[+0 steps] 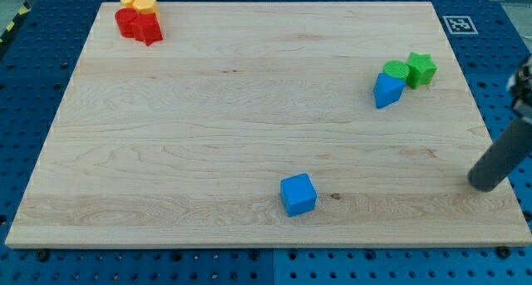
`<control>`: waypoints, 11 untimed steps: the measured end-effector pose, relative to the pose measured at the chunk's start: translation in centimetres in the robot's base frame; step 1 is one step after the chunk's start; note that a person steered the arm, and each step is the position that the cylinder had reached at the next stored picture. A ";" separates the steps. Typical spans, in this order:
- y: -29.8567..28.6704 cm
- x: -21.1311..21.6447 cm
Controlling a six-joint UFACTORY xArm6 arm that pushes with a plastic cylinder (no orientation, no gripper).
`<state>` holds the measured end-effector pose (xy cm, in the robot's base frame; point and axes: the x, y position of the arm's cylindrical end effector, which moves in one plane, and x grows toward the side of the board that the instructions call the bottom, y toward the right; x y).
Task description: Place the triangle above the cube
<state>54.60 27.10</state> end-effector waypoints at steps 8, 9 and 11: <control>-13.1 -15.1; -15.6 -15.7; -20.0 -17.9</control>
